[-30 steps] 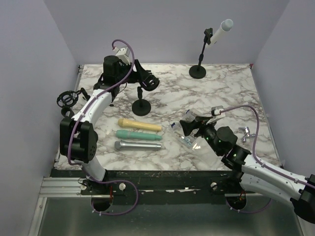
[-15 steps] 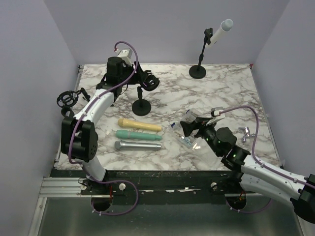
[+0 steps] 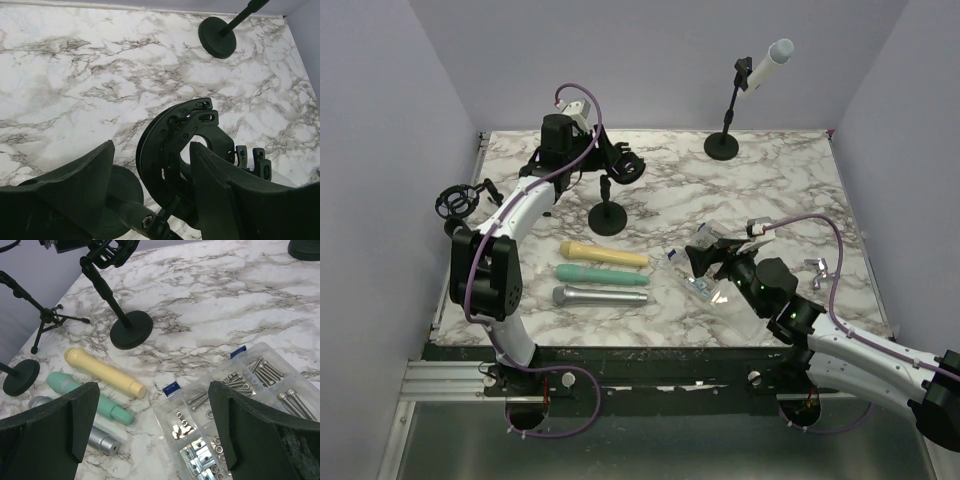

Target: Remove the microphone from the stand

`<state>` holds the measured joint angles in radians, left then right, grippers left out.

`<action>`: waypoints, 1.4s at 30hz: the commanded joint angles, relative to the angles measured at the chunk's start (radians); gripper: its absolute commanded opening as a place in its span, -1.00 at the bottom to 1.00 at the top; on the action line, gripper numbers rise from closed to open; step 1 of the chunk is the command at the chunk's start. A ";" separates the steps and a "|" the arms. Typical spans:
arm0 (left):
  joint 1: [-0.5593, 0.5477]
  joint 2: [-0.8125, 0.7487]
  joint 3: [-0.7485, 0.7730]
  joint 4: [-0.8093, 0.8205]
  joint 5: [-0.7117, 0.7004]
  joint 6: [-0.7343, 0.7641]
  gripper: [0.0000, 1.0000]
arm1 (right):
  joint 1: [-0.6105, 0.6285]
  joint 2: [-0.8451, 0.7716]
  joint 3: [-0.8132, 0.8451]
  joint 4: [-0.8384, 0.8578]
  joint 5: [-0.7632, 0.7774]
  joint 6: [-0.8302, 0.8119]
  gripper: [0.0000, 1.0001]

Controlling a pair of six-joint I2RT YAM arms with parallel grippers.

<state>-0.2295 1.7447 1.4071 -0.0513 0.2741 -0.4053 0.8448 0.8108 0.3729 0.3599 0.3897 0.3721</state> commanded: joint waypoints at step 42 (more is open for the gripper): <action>0.289 0.094 0.347 -0.154 -0.208 0.010 -0.92 | -0.001 0.099 -0.025 0.084 0.093 -0.023 1.00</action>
<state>0.0025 1.8431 1.6905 -0.2306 0.1322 -0.3714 0.8448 0.8959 0.3576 0.4034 0.4446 0.3645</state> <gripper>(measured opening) 0.277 0.998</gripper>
